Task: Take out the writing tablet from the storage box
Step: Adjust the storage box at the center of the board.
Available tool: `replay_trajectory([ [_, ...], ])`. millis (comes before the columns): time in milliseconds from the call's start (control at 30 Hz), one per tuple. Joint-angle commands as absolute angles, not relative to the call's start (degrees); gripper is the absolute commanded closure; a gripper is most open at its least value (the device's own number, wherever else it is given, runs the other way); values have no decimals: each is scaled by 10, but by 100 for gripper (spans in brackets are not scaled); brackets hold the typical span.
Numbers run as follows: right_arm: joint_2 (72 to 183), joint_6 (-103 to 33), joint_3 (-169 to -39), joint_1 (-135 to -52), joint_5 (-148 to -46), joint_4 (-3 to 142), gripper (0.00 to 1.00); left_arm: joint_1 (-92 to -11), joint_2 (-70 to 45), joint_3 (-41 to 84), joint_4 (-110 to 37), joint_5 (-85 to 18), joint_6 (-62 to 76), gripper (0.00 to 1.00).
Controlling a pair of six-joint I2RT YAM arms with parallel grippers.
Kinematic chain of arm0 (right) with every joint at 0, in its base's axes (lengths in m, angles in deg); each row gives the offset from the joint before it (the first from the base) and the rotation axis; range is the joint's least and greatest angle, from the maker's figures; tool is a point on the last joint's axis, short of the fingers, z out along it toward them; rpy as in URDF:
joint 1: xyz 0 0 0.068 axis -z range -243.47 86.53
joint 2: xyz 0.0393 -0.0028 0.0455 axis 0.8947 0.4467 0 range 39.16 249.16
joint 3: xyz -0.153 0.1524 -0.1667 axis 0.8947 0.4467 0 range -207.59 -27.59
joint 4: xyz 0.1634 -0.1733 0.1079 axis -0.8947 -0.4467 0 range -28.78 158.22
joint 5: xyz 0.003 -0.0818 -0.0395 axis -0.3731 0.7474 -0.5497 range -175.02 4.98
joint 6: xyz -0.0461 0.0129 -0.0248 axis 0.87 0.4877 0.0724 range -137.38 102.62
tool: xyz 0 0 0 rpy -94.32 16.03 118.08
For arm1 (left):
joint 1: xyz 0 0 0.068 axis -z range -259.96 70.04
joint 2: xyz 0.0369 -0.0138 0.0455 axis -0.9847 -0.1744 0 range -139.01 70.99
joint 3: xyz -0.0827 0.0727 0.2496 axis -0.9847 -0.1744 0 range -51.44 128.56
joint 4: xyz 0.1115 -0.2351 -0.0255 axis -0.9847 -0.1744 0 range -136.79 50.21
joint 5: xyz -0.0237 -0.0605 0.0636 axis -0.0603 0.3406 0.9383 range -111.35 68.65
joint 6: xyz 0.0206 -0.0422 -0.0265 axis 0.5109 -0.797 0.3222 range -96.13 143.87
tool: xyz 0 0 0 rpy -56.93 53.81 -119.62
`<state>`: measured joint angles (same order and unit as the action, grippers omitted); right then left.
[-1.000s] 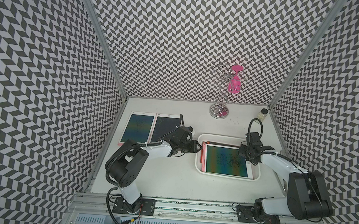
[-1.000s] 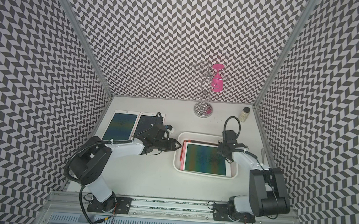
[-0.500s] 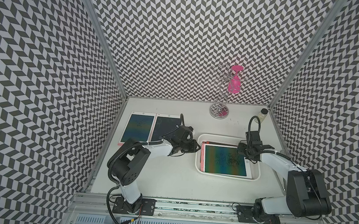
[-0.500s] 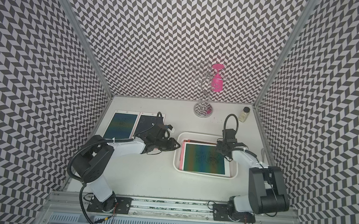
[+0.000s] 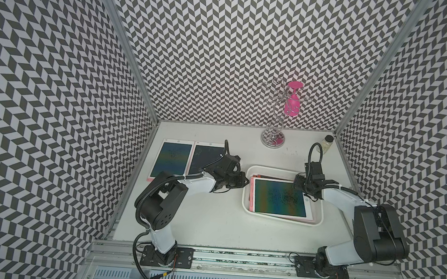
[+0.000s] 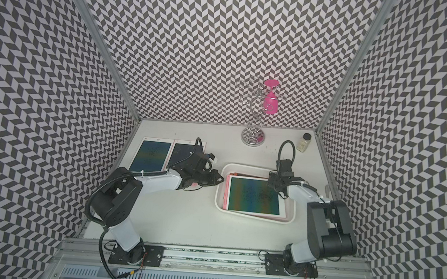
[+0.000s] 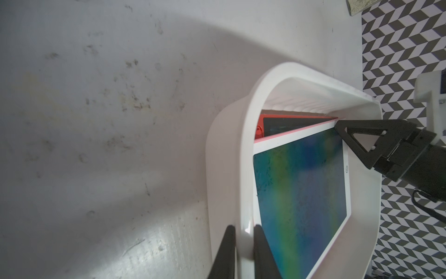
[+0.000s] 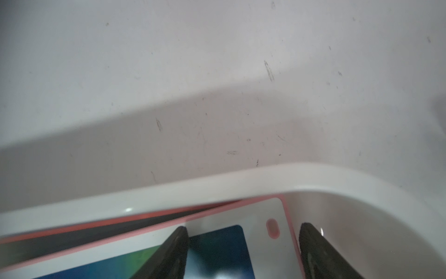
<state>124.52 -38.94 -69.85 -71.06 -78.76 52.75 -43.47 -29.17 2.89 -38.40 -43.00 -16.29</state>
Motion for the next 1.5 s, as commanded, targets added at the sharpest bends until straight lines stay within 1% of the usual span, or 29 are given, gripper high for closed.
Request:
replay_trajectory([
  [0,1230,-374,-690,-709,-815,568,28,-435,-310,33,-397,-431,-152,90],
  [233,1214,-366,-682,-709,-888,562,28,-435,-313,33,-396,-433,-156,91],
  [567,1102,-386,-671,-707,-997,531,31,-432,-299,20,-380,-431,-191,92],
  [767,1077,-386,-676,-703,-1041,502,34,-432,-296,18,-374,-435,-200,92],
  [967,1079,-376,-673,-680,-1145,476,40,-429,-277,27,-377,-441,-211,91],
  [1067,1079,-385,-669,-666,-1178,475,43,-425,-274,26,-369,-448,-214,95],
  [1167,1084,-379,-674,-642,-1249,466,48,-424,-274,22,-361,-456,-218,97],
  [1233,1082,-383,-672,-630,-1285,476,49,-423,-274,24,-362,-455,-219,97],
  [1400,1079,-388,-670,-616,-1309,485,51,-422,-274,24,-362,-453,-222,97],
  [1467,1079,-390,-669,-609,-1319,487,56,-422,-271,24,-362,-451,-221,92],
])
